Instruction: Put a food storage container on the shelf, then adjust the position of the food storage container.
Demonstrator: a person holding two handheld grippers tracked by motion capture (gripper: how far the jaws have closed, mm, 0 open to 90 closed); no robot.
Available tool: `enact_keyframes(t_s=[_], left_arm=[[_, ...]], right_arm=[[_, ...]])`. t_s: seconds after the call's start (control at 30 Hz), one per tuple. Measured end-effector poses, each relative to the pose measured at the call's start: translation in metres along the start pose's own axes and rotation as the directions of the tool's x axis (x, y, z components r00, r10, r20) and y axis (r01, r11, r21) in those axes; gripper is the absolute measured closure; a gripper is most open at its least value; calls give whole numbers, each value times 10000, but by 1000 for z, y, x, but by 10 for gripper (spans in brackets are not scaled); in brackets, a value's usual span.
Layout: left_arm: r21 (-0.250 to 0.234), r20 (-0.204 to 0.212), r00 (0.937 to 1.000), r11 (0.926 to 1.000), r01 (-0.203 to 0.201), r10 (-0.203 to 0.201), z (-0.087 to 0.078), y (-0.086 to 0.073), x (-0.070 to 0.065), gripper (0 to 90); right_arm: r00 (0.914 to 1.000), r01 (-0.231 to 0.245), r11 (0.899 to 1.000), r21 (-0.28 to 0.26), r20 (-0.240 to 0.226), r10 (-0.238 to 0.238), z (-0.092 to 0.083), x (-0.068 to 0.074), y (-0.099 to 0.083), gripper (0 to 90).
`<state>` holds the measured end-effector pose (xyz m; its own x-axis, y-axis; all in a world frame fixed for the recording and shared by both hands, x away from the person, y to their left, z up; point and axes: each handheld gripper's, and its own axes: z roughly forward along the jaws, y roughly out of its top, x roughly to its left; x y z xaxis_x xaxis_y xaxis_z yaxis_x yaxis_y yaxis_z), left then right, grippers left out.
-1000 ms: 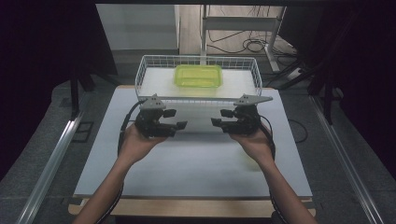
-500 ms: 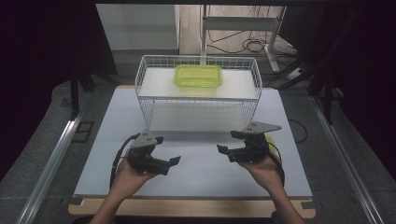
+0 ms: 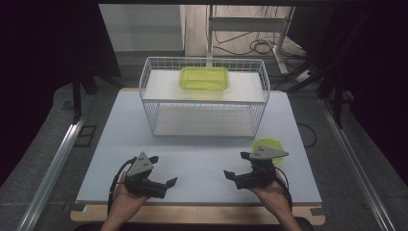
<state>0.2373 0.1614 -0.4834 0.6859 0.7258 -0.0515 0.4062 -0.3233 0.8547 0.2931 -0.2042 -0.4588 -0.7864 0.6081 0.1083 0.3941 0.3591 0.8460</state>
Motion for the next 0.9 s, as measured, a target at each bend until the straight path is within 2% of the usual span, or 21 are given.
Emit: enact_keyframes(t_s=[0.1,0.17,0.23,0.27,0.3,0.43,0.63,0.73,0.77,0.8,0.9], left_arm=[[53,-230,9995,9998,-215,216,-1,-12,-1,24],[288,-337,9991,9993,-230,240,2,-21,0,24],[548,-543,9982,9983,-216,246,6,-29,3,24],[700,-572,9981,9973,-207,247,9,-32,4,25],[824,-569,9981,9964,-183,231,12,-34,5,25],[979,-521,9985,9951,-131,183,16,-36,5,26],[924,-609,9979,9956,-169,226,14,-35,5,27],[979,-632,9977,9951,-165,228,13,-36,7,30],[986,-644,9977,9950,-156,221,13,-36,8,31],[989,-654,9977,9950,-118,183,12,-36,8,31],[1015,-675,9976,9948,-104,173,12,-37,10,32]], right_arm=[[10000,-20,10000,-51,-89,19,1,2,-8,61],[10000,67,10000,13,-6,-67,3,4,-15,62],[9998,158,9997,209,120,-161,6,5,-21,63],[9998,166,9983,562,130,-173,12,5,-26,63],[9998,166,9983,562,130,-173,12,5,-26,63],[9994,269,9956,901,207,-288,16,2,-29,64],[9986,-416,9937,1038,369,379,13,-8,-31,13],[9979,-432,9936,1048,521,379,11,-10,-29,21],[9968,-375,9942,1008,738,301,10,-10,-28,88],[9968,-375,9942,1008,738,301,10,-10,-28,88],[9967,-380,9944,988,746,306,5,-15,-25,299]])
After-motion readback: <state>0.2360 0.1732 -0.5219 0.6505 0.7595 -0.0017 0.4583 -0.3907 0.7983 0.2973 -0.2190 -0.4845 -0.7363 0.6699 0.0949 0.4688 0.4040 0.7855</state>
